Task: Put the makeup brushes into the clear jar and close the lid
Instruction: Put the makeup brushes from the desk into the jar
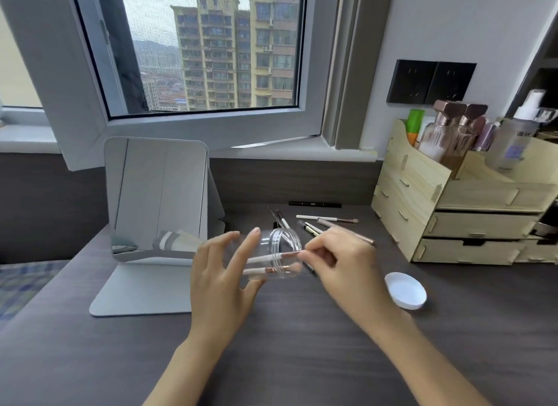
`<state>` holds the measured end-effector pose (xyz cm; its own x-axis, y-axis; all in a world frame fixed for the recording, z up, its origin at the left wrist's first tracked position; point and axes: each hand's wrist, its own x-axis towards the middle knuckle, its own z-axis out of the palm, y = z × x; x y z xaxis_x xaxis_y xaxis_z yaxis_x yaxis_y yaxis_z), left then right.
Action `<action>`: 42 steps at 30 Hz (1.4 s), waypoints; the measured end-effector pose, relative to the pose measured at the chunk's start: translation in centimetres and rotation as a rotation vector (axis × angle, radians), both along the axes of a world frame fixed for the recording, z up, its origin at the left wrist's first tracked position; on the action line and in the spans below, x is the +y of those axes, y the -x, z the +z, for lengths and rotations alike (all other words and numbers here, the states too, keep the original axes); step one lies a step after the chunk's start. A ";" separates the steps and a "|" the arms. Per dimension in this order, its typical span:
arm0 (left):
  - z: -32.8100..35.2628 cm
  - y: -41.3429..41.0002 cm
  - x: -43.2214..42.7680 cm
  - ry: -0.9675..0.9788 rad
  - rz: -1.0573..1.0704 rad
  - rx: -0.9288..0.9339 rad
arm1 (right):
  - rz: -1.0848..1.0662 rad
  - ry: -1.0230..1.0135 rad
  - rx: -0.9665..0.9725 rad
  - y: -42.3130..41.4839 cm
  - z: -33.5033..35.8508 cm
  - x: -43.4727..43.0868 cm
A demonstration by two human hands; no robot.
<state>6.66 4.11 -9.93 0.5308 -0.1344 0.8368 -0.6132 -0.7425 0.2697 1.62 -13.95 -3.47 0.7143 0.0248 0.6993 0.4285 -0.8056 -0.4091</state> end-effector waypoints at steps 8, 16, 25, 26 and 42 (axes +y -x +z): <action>-0.3 -0.1 0.1 -0.037 0.006 -0.015 | 0.040 -0.028 0.244 -1.1 -1.3 -0.1; -0.4 -0.5 -0.1 0.008 0.045 0.017 | -0.712 0.243 0.552 -6.5 -5.0 -8.3; -0.5 -0.6 0.3 -0.003 0.064 0.047 | -0.707 0.287 0.436 -7.3 -6.8 -9.4; -0.5 -0.6 0.3 -0.003 0.064 0.053 | -0.687 0.173 0.378 -6.9 -6.2 -9.5; -0.8 -0.7 0.2 0.002 0.067 0.065 | -0.213 -0.121 0.055 2.7 2.5 -4.7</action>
<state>7.38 4.35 -10.77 0.5920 -0.0955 0.8003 -0.5435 -0.7805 0.3089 -1.13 -18.66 -0.96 0.7315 -0.2119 0.6481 0.2290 -0.8189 -0.5263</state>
